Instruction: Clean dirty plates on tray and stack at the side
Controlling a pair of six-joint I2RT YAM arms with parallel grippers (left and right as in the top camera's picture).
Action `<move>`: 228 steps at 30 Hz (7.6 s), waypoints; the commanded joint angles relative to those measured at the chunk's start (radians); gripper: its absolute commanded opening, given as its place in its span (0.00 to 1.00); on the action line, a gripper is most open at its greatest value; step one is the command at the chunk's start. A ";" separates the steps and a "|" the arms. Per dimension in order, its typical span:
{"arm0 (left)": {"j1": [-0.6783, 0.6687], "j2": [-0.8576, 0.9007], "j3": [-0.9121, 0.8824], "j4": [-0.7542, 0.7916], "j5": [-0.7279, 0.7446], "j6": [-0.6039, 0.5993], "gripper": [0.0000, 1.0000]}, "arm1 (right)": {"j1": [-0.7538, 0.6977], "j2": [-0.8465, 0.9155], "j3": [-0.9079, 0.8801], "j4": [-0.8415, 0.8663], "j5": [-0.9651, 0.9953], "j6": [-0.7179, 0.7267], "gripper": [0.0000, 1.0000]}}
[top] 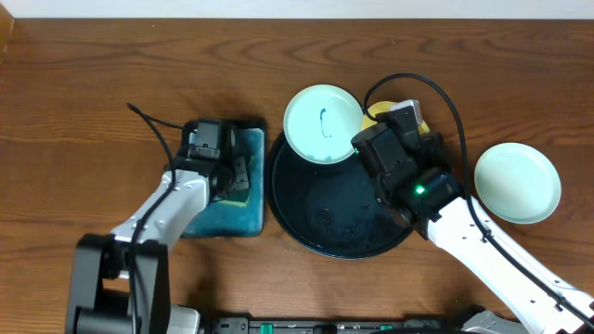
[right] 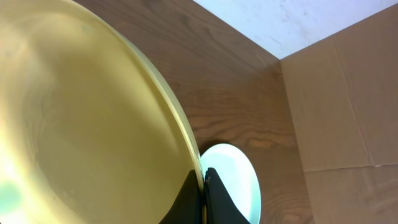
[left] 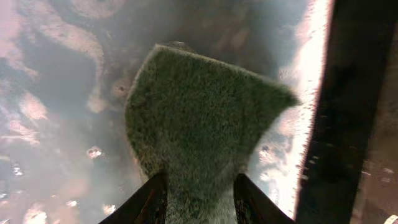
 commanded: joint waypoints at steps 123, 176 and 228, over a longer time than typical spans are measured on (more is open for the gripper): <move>0.400 -0.230 -0.016 -0.008 0.833 0.325 0.08 | 0.006 -0.032 0.026 0.103 0.239 -0.042 0.01; 0.400 -0.230 -0.016 -0.010 0.838 0.343 0.08 | 0.006 -0.032 0.026 0.098 0.238 -0.042 0.01; 0.400 -0.230 -0.016 -0.054 0.838 0.384 0.08 | -0.100 -0.040 0.026 0.072 0.077 0.135 0.01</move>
